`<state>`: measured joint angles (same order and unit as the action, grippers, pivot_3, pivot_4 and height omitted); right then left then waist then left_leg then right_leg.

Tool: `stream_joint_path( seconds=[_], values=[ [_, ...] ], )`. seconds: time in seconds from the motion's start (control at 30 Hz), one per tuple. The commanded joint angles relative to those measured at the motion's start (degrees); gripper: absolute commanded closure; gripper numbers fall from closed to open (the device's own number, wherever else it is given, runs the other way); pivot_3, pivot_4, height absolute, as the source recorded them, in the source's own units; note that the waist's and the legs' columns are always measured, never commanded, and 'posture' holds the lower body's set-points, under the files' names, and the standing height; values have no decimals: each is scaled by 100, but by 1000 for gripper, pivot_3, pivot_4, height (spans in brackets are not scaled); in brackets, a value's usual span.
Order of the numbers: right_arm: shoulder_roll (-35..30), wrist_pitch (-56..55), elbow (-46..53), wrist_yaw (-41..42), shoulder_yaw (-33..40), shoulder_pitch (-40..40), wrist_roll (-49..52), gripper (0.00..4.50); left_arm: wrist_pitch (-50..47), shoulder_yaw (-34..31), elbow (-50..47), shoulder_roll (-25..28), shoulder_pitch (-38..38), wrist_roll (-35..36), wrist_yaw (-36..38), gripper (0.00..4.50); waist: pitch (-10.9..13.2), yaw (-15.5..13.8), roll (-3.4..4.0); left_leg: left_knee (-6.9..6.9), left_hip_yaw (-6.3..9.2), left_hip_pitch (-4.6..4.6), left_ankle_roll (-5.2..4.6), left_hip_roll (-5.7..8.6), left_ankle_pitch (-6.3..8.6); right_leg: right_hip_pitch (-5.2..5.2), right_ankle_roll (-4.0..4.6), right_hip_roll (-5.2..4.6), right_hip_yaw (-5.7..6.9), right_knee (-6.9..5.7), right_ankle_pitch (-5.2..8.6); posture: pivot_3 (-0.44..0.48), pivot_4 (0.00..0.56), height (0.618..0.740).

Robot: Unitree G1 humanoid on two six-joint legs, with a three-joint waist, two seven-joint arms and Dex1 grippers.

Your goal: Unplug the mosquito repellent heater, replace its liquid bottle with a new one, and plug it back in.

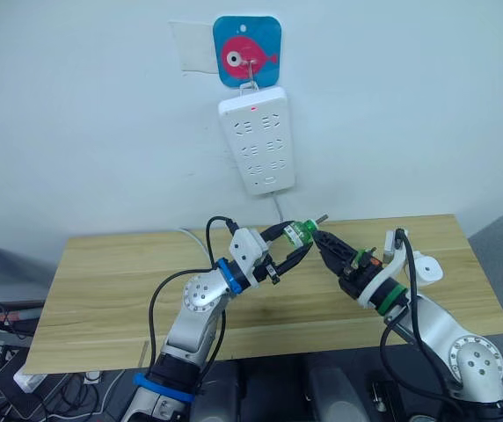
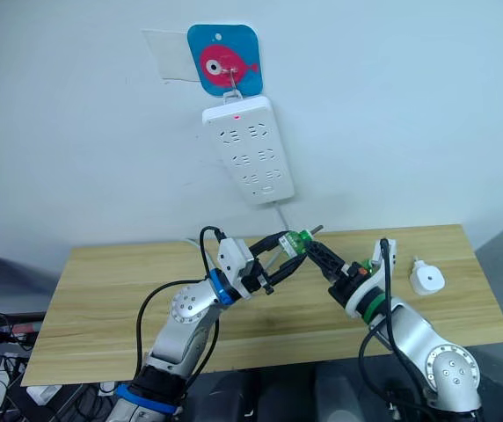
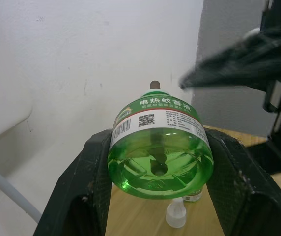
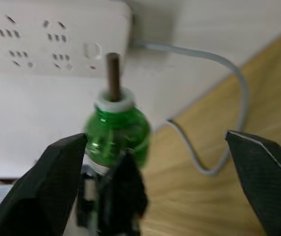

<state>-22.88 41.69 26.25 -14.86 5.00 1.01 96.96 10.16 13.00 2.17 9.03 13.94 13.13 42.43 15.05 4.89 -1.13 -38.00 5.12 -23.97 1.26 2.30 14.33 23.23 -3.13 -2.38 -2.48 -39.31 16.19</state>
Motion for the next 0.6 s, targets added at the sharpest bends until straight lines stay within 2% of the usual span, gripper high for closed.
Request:
stream_joint_path(
  seconds=[0.03, 0.1, 0.2, 0.27, 0.37, 0.47, 0.6],
  values=[
    [-576, 189, 261, 208, 405, 170, -69, 24, -132, -69, -379, 142, 38, 313, 277, 2244, 0, 3, 0, 0, 0, 0, 0, -1, 0, 0, 0, 1, 1, 1, 0, -135, 244, 740],
    [-962, 309, 252, 303, 537, 227, -164, 24, -237, -77, -438, 243, 43, 431, 406, 2244, 0, 4, 0, 0, -2, 1, 0, -2, 0, 0, 0, 2, -2, 0, 0, -149, 256, 740],
    [-2316, 852, 312, 642, 1038, 473, -770, 24, -370, -112, -574, 576, -17, 665, 834, 2244, 2, 3, 4, 0, -6, 0, -1, -1, 0, -2, -1, 4, -5, 2, 0, -156, 266, 740],
    [-3194, 1016, 290, 1225, 1147, 616, -1683, 24, -434, -141, -622, 748, -36, 773, 1040, 2244, 3, 4, 4, -2, -9, 1, -2, -3, 1, -3, -1, 5, -6, 4, 1, -162, 270, 740],
    [-3930, 942, -142, 1913, 1080, 708, -2824, 24, -494, -186, -627, 845, -8, 854, 1158, 2244, 3, 3, 3, -1, -8, 5, -3, -13, 1, -8, -1, 17, -3, 12, 0, -167, 278, 740],
    [-4261, 811, -1053, 2521, 710, 306, -3853, 24, -559, -213, -601, 840, 47, 873, 1187, 2244, 5, 5, 1, -2, -11, 5, -2, -13, 1, -13, -3, 20, -6, 20, -1, -171, 284, 740],
    [-4282, 925, -2119, 3511, -242, -901, -4861, 24, -605, -185, -653, 797, 21, 847, 1224, 2244, 9, 36, 2, -7, -25, 8, -4, -13, 1, -13, -8, 17, -21, 23, -7, -170, 288, 740]
  ],
)
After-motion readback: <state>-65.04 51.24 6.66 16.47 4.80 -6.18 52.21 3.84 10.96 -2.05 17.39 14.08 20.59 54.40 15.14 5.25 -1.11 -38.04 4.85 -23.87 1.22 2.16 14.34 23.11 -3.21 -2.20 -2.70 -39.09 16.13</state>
